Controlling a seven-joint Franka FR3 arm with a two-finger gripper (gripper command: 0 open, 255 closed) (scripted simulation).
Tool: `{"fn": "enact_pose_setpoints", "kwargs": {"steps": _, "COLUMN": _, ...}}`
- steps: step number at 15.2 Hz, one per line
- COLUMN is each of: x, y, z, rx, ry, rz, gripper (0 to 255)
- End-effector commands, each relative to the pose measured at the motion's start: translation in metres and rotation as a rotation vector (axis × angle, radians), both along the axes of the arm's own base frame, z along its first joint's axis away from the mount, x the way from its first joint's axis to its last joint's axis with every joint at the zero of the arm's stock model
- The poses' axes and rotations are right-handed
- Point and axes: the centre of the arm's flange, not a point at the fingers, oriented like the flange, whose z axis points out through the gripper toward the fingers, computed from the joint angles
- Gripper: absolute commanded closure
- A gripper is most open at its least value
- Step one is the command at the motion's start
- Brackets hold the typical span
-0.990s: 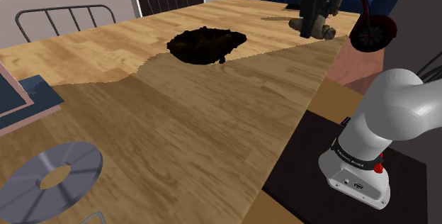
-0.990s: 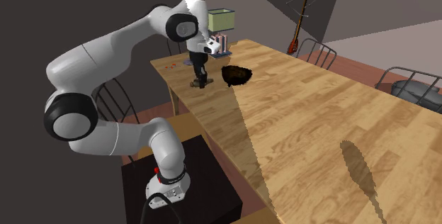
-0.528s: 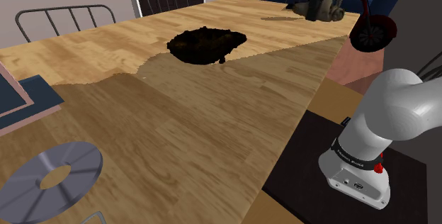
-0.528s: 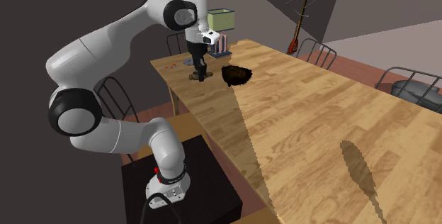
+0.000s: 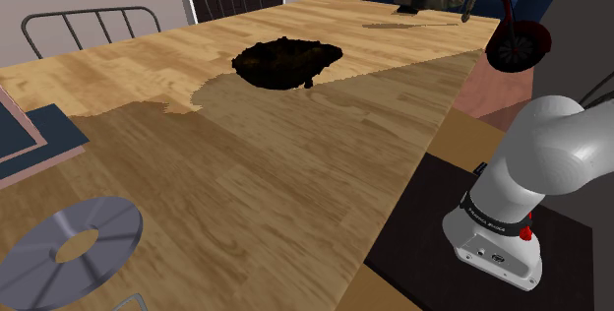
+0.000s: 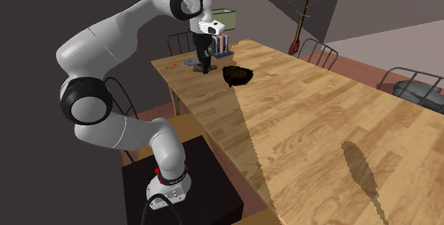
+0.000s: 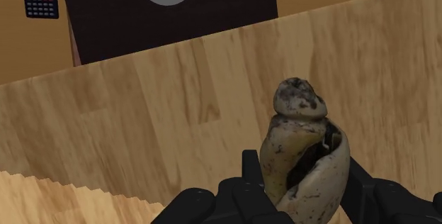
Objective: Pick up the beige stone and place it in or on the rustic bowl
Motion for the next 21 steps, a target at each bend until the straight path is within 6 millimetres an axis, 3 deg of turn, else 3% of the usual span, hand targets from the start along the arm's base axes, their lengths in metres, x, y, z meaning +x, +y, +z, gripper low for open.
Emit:
{"fn": "enact_pose_setpoints", "kwargs": {"steps": 1, "x": 0.024, "y": 0.008, "z": 0.001, "rx": 0.0, "ry": 0.0, "rz": 0.0, "gripper": 255}}
{"fn": "enact_pose_setpoints", "kwargs": {"steps": 17, "x": 0.213, "y": 0.096, "z": 0.003, "rx": 0.0, "ry": 0.0, "rz": 0.0, "gripper": 255}}
{"fn": "enact_pose_setpoints", "kwargs": {"steps": 21, "x": 0.213, "y": 0.096, "z": -0.018, "rx": 0.0, "ry": 0.0, "rz": 0.0, "gripper": 255}}
